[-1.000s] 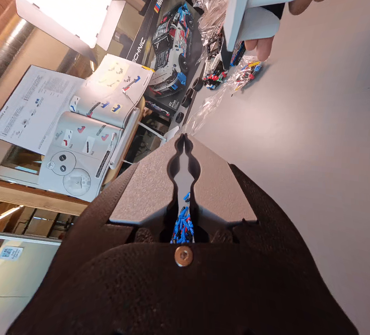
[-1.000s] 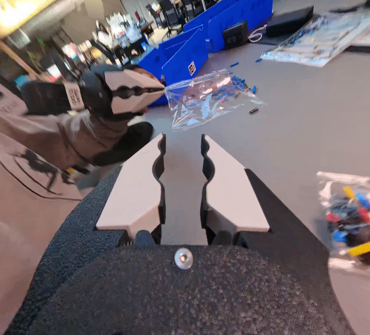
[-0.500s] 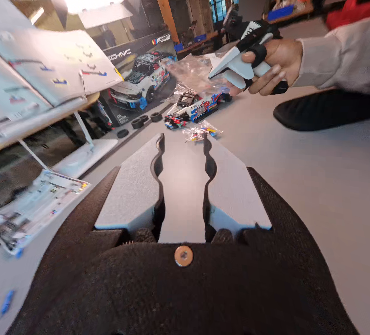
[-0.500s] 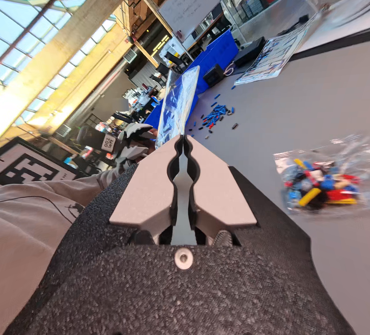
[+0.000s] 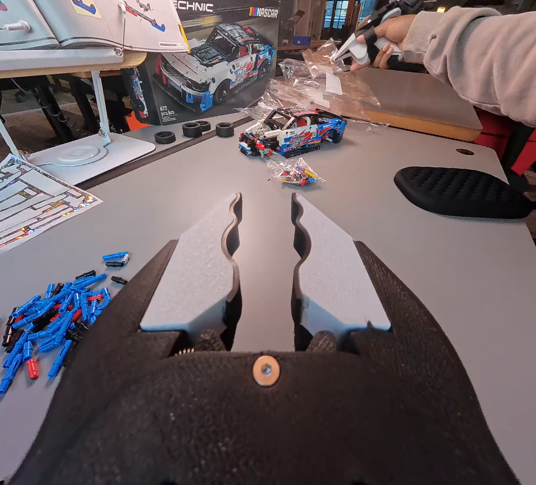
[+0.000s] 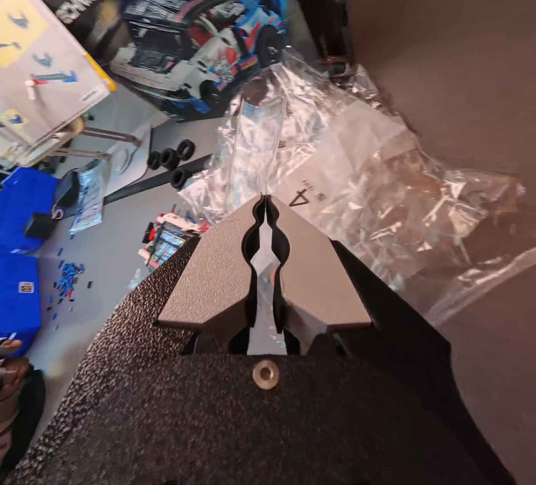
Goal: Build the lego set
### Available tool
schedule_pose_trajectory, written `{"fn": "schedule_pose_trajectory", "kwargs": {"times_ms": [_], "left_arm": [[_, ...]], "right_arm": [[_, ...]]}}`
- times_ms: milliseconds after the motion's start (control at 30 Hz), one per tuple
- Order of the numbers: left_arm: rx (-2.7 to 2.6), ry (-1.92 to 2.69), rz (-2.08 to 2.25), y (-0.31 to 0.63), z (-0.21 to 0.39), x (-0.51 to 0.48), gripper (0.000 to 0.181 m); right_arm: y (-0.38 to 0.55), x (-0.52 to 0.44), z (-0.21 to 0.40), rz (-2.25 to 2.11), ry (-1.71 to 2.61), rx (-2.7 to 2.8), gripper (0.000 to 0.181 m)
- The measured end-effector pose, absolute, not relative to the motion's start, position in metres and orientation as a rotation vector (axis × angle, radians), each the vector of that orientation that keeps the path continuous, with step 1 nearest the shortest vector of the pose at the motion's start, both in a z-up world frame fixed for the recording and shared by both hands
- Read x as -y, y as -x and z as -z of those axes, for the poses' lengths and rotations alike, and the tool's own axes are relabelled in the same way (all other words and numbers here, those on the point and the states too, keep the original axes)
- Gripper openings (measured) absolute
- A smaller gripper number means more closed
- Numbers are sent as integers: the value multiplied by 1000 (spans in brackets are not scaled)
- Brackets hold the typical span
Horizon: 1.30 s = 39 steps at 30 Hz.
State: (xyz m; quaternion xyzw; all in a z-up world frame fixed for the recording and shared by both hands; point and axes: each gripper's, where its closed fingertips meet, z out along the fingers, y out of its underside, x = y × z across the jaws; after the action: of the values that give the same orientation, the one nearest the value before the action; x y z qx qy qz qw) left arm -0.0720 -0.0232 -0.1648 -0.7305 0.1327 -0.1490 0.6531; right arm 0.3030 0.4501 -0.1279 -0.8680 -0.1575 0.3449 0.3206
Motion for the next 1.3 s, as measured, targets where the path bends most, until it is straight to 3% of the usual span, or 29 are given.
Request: {"fn": "schedule_pose_trajectory", "kwargs": {"times_ms": [33,233,533,733,867,1033,1100,1133,1300], "left_arm": [[-297,1666,336,73,167,22,32],[-270,1717,333,78,179,16,31],[-268,1737,355,78,187,13,31],[-257,1735,341,82,185,14,31],[-227,1733,328,90,183,14,30],[-198,1730,293,99,181,15,29],[-194,1729,281,101,181,15,29],[-192,1729,277,102,181,16,29],[-181,1728,275,104,181,17,29]], "right_arm": [[-309,-460,140,-841,2322,402,0],[-329,-494,172,-552,2425,345,2],[-342,-493,143,-446,2349,414,31],[-337,-476,65,-482,1968,437,38],[-301,-414,10,-543,1608,528,41],[-248,-312,13,-624,1393,659,38],[-230,-277,30,-635,1363,707,22],[-222,-262,41,-629,1349,730,4],[-196,-212,98,-592,1375,742,0]]}}
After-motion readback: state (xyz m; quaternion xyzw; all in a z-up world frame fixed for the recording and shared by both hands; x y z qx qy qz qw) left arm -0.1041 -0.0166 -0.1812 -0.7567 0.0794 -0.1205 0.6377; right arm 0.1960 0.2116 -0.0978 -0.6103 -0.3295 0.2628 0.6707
